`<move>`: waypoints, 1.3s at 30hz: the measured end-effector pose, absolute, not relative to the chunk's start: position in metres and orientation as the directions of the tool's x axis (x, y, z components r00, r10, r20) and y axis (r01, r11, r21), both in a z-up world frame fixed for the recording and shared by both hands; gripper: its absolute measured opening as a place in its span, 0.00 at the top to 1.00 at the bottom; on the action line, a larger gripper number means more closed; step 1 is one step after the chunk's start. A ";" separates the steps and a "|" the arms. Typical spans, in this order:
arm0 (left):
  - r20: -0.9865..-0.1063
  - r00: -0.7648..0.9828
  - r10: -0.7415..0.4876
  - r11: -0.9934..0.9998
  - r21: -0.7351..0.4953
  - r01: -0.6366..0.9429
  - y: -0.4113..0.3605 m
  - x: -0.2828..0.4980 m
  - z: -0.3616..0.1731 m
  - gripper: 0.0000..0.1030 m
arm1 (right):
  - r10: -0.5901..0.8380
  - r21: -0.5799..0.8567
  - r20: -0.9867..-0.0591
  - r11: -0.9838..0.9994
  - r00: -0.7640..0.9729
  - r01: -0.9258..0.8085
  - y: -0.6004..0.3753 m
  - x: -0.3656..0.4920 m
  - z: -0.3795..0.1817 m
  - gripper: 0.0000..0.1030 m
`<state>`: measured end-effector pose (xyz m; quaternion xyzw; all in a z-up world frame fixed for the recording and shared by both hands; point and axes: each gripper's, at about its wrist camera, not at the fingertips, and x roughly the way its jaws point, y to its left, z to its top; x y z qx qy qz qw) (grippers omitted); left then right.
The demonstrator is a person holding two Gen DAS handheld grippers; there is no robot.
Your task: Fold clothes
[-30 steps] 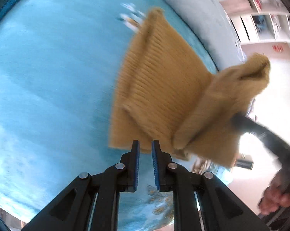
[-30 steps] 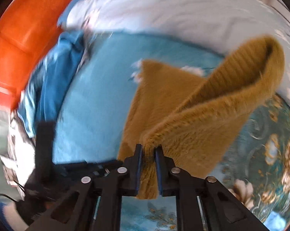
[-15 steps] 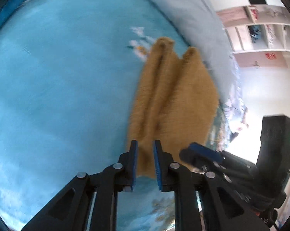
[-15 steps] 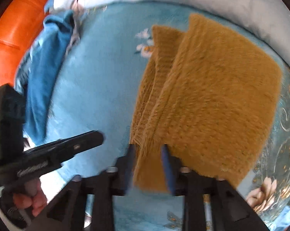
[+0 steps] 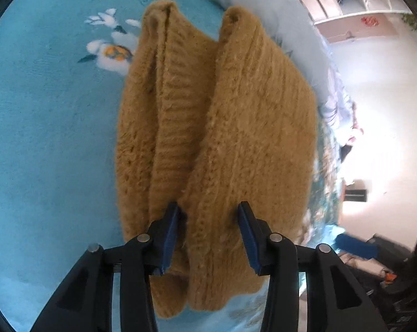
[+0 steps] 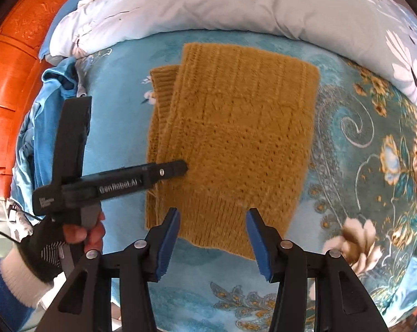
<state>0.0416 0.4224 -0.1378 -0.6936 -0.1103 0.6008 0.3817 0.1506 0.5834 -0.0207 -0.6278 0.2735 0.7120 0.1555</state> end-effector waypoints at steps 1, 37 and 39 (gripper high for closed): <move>-0.744 0.248 0.621 -0.678 -0.668 -0.306 0.426 0.040 -0.136 0.59 | -0.123 0.196 -0.979 -0.798 -0.164 -0.570 0.583 0.152 -0.022 0.49; -0.801 0.053 0.597 -0.724 -0.566 -0.395 0.381 -0.003 -0.082 0.22 | -0.199 0.320 -0.947 -0.596 -0.251 -0.737 0.603 0.202 -0.066 0.28; -0.820 0.026 0.572 -0.740 -0.529 -0.415 0.394 -0.025 -0.083 0.21 | -0.205 0.341 -0.940 -0.555 -0.273 -0.758 0.605 0.207 -0.075 0.23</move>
